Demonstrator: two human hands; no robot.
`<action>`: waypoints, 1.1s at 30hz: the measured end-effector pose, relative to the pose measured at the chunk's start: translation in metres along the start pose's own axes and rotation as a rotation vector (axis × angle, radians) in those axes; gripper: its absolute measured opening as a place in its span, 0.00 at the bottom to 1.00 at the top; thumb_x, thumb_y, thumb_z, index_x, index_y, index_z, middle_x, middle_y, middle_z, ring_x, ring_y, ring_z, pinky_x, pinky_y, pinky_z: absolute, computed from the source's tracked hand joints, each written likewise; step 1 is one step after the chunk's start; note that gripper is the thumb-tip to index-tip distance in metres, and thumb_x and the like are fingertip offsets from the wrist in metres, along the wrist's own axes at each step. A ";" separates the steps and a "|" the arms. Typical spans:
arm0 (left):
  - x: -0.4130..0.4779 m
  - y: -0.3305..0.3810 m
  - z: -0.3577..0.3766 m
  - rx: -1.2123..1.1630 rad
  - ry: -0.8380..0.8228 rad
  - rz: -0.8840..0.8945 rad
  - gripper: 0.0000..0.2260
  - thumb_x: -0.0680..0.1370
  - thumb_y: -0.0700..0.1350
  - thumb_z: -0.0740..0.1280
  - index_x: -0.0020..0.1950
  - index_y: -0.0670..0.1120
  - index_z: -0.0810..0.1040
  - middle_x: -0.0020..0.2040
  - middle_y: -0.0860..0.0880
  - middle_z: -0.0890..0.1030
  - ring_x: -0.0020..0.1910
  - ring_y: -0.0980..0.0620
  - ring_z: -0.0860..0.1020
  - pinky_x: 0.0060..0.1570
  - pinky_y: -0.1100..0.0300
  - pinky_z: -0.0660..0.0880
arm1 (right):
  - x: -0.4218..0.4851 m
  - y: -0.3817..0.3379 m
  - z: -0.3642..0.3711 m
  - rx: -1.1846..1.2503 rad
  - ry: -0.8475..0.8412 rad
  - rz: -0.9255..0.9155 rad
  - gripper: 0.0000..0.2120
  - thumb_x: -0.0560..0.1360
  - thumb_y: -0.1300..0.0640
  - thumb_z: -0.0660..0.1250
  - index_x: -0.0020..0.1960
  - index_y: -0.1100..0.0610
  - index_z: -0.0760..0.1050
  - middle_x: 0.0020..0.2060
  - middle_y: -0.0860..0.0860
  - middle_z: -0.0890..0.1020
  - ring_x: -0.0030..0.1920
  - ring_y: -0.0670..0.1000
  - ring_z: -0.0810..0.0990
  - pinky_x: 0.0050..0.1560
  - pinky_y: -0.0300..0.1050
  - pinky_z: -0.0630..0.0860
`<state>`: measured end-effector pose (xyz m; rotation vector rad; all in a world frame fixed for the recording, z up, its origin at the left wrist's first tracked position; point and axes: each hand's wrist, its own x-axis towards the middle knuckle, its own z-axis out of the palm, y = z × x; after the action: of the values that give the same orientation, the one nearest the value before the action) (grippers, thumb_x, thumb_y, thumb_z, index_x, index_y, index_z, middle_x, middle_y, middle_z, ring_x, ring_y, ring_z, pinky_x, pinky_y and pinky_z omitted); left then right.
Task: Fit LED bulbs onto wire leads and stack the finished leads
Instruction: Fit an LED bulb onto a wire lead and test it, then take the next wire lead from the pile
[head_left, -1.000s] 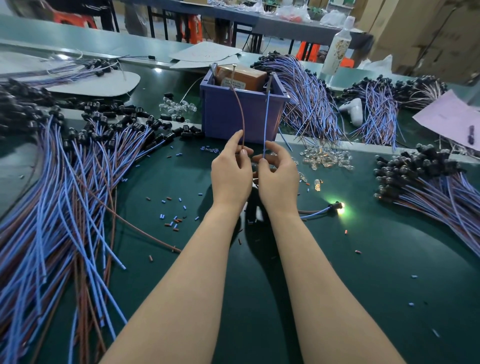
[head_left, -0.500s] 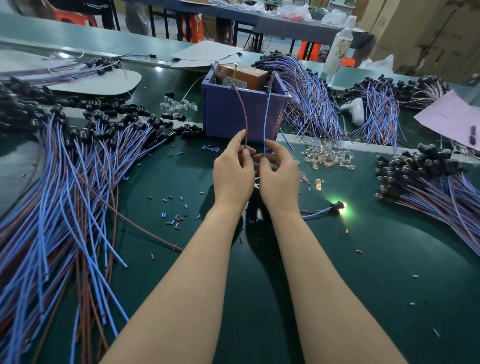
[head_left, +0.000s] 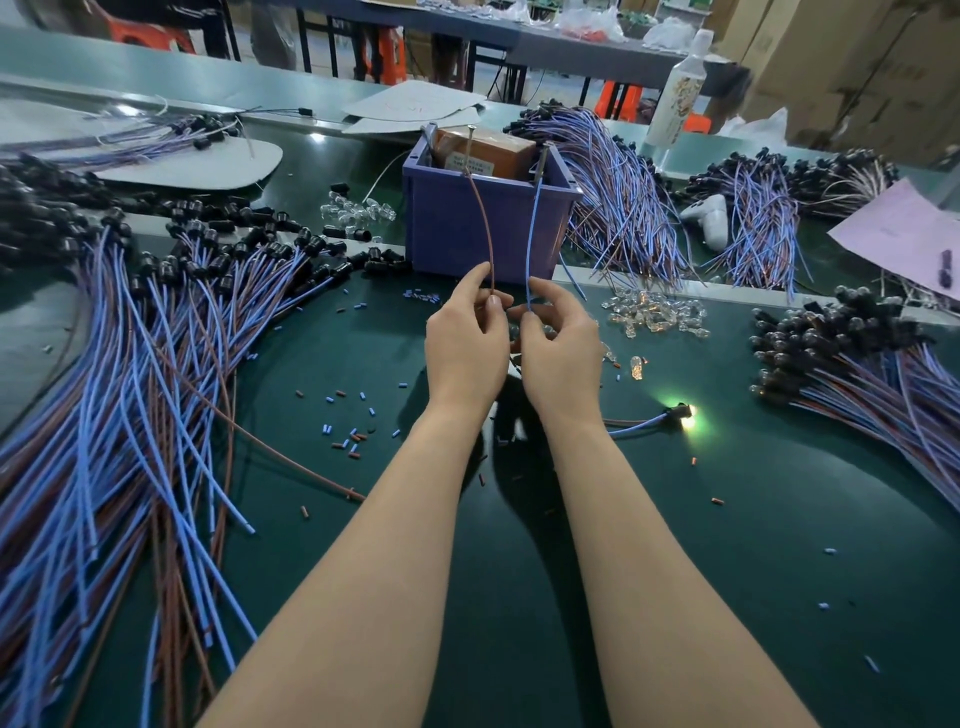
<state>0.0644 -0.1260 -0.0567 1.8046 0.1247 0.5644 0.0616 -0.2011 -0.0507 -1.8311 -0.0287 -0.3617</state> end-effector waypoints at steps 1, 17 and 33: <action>0.002 0.003 -0.002 -0.020 -0.010 -0.029 0.14 0.80 0.40 0.60 0.65 0.43 0.75 0.48 0.50 0.82 0.47 0.55 0.79 0.52 0.66 0.74 | -0.002 -0.004 -0.001 -0.004 -0.028 -0.010 0.13 0.76 0.68 0.59 0.55 0.56 0.76 0.45 0.54 0.82 0.48 0.54 0.82 0.54 0.57 0.77; -0.015 0.093 0.013 0.105 -0.196 -0.043 0.25 0.80 0.59 0.56 0.35 0.42 0.75 0.25 0.53 0.73 0.27 0.52 0.71 0.29 0.61 0.66 | 0.003 -0.059 -0.107 0.205 0.284 -0.193 0.14 0.81 0.55 0.59 0.41 0.58 0.78 0.26 0.46 0.78 0.25 0.42 0.76 0.29 0.34 0.73; -0.099 0.138 0.233 -0.666 -0.729 -0.506 0.15 0.80 0.33 0.56 0.34 0.40 0.71 0.18 0.52 0.74 0.18 0.61 0.70 0.22 0.69 0.71 | -0.032 0.025 -0.269 0.859 0.826 0.386 0.18 0.82 0.52 0.56 0.37 0.58 0.73 0.20 0.46 0.78 0.20 0.41 0.74 0.20 0.32 0.70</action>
<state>0.0516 -0.4100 -0.0063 1.1589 -0.1006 -0.3952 -0.0260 -0.4569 -0.0172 -0.7244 0.6357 -0.6746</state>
